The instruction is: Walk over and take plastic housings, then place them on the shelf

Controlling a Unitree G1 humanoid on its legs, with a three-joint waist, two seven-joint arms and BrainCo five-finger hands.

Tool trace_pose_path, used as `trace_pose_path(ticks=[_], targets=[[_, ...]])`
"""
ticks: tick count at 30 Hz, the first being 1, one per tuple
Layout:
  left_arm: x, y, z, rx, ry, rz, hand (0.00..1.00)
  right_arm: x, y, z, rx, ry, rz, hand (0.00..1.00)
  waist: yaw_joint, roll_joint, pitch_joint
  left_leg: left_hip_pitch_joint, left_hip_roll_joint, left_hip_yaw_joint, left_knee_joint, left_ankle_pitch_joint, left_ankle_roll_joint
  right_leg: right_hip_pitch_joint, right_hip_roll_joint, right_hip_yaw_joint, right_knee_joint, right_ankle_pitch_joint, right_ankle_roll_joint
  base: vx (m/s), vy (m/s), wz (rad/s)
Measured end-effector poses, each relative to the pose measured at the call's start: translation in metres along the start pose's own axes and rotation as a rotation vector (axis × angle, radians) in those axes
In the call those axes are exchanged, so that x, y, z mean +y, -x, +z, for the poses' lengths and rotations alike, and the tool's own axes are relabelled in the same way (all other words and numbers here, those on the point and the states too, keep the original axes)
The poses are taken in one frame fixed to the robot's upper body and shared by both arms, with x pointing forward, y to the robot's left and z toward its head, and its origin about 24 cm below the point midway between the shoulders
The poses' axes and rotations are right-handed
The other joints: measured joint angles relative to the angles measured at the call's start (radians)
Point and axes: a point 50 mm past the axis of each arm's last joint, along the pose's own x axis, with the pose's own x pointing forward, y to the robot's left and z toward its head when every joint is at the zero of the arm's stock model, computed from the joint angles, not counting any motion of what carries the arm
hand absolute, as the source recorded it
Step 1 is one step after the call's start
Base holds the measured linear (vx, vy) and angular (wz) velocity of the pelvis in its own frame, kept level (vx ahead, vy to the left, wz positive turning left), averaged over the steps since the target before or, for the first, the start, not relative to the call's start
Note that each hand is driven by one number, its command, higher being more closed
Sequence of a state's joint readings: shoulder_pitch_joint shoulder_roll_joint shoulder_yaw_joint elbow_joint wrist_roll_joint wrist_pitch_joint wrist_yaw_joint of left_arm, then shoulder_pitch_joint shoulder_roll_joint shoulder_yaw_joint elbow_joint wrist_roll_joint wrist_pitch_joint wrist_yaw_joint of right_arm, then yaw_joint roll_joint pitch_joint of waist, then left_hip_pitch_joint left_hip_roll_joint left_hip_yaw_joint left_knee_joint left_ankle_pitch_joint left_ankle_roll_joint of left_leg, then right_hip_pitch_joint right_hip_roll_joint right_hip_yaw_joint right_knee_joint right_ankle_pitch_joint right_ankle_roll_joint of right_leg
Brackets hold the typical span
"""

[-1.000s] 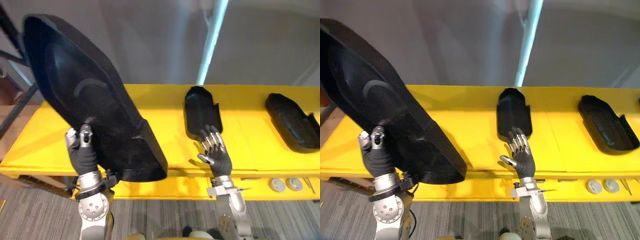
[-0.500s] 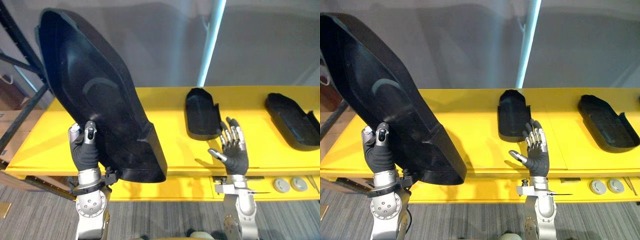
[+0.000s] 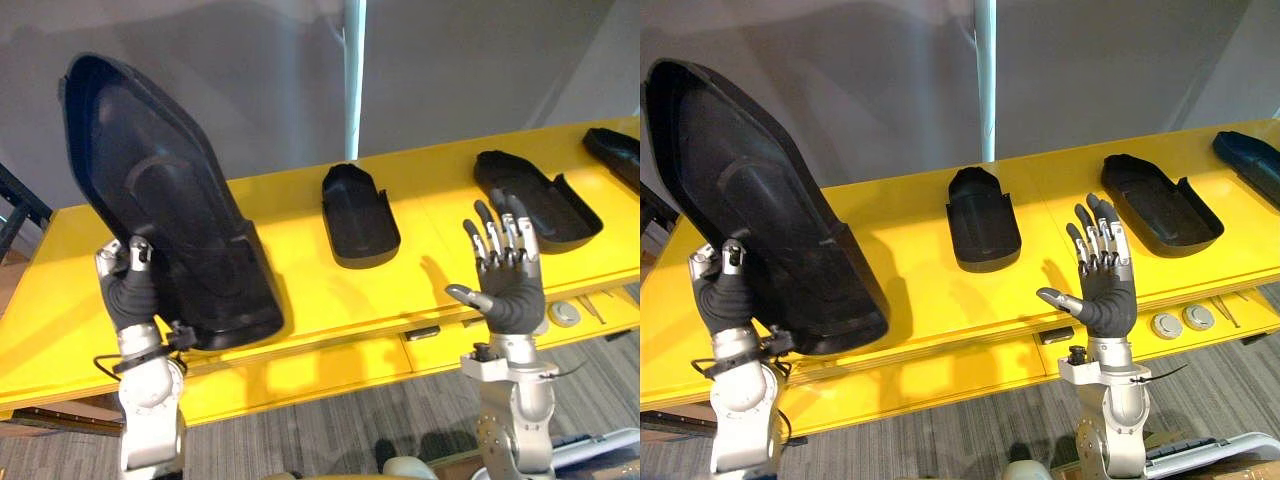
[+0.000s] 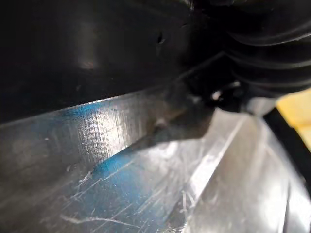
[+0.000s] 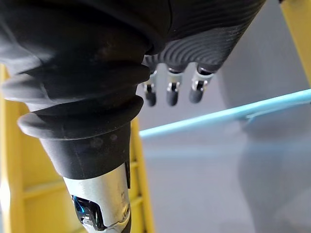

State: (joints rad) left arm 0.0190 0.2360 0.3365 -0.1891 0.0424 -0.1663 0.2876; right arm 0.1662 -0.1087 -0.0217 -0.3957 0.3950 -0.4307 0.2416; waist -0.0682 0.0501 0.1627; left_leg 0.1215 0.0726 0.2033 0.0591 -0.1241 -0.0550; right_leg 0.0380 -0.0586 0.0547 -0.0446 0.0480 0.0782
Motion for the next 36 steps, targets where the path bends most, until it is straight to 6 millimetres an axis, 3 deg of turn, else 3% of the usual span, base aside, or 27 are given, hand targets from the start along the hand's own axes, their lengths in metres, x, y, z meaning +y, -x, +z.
trace_pose_path(ticks=[5, 8, 14, 19, 25, 30, 36], targets=[[0.000, -0.028, -0.043, 0.227, 0.016, -0.029, 1.00, 0.014, -0.005, -0.005, 0.046, -0.026, 0.128, 0.00, -0.006, 0.005, 0.002, 0.000, -0.002, 0.005, -0.015, 0.009, -0.011, -0.003, -0.003, 0.002, -0.017, 0.020, 0.002, 0.00, 0.003, -0.04], [0.006, -0.042, -0.063, 0.336, 0.017, -0.001, 1.00, 0.017, -0.010, -0.004, 0.042, -0.014, 0.213, 0.00, -0.030, 0.018, 0.009, 0.001, 0.001, 0.007, -0.017, 0.009, -0.011, -0.006, 0.004, 0.005, -0.017, 0.022, 0.001, 0.01, -0.011, -0.04], [0.007, -0.072, -0.068, 0.409, 0.024, 0.020, 1.00, 0.031, -0.012, -0.010, 0.100, -0.044, 0.346, 0.00, -0.059, 0.060, 0.032, 0.000, 0.001, 0.025, -0.019, 0.009, -0.011, -0.021, 0.007, 0.029, -0.017, 0.026, 0.001, -0.01, -0.008, -0.12], [-0.011, -0.081, -0.080, 0.544, 0.027, -0.067, 1.00, 0.037, -0.015, -0.011, 0.121, -0.046, 0.425, 0.00, -0.094, 0.096, 0.055, -0.013, -0.003, 0.031, -0.020, 0.013, -0.006, -0.042, 0.007, 0.042, -0.017, 0.029, 0.004, -0.03, -0.007, -0.06], [-0.023, -0.095, -0.075, 0.601, -0.048, -0.168, 1.00, 0.044, -0.018, -0.009, 0.116, -0.042, 0.503, 0.00, -0.114, 0.113, 0.110, -0.021, -0.009, 0.053, -0.020, 0.026, 0.006, -0.069, 0.009, 0.072, 0.001, 0.036, 0.004, -0.03, -0.011, -0.15], [-0.012, -0.114, -0.067, 0.606, -0.229, -0.207, 1.00, 0.052, -0.018, -0.005, 0.104, -0.059, 0.542, 0.00, -0.138, 0.122, 0.138, -0.037, -0.012, 0.054, -0.020, 0.039, 0.011, -0.103, 0.006, 0.087, 0.025, 0.035, 0.004, -0.03, -0.010, -0.07], [-0.005, -0.120, -0.064, 0.612, -0.395, -0.246, 1.00, 0.057, -0.015, -0.004, 0.108, -0.069, 0.571, 0.00, -0.140, 0.129, 0.159, -0.036, -0.013, 0.055, -0.020, 0.039, 0.010, -0.110, 0.003, 0.088, 0.040, 0.028, 0.003, -0.04, 0.001, 0.01]])
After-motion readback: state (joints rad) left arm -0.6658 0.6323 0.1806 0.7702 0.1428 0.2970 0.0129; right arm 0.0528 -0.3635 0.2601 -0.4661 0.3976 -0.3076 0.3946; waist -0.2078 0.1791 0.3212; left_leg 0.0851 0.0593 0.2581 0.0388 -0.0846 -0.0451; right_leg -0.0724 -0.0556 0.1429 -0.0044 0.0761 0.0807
